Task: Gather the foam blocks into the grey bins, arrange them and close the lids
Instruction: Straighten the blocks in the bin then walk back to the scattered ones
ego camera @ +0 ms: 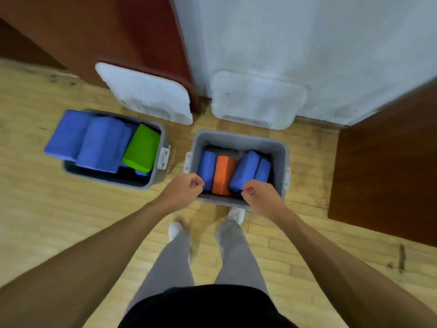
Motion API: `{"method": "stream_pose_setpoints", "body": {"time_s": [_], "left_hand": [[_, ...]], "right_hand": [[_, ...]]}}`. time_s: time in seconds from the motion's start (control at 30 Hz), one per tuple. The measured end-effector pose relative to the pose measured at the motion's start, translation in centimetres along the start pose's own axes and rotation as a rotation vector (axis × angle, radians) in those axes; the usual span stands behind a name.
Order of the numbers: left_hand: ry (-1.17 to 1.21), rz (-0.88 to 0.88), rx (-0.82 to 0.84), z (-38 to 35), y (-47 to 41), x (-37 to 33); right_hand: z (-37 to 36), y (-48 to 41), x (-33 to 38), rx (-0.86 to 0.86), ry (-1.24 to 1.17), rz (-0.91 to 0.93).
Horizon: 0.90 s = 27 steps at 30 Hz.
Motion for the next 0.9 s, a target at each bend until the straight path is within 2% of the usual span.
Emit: {"method": "stream_pose_setpoints", "body": {"time_s": [0.17, 0.3, 0.63, 0.8, 0.9], "left_hand": [[0.118, -0.003, -0.161, 5.5, 11.9, 5.7], [0.253, 0.038, -0.333, 6.7, 21.3, 14.2], [0.540, 0.507, -0.685, 1.8, 50.1, 44.3], [0.655, 0.762, -0.838, -1.3, 62.0, 54.6], [0.805, 0.860, -0.880, -4.5, 65.3, 58.5]], "right_hand": [[-2.1, 6.4, 9.4, 0.070, 0.144, 0.272], [-8.9, 12.0, 16.2, 0.197, 0.241, 0.474], [-36.9, 29.1, 29.8, 0.506, 0.601, 0.803], [-49.4, 38.5, 37.5, 0.633, 0.699, 1.002], [-55.4, 41.4, 39.4, 0.718, 0.809, 1.025]]}}
Point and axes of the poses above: each hand's wrist, its own y-axis away from the middle knuckle, its own z-axis out of the back of the hand, x = y × z, the point moved 10 cm from there along -y, towards the middle knuckle, and after that the axes turned 4 degrees about -x, right-handed, at the moved point
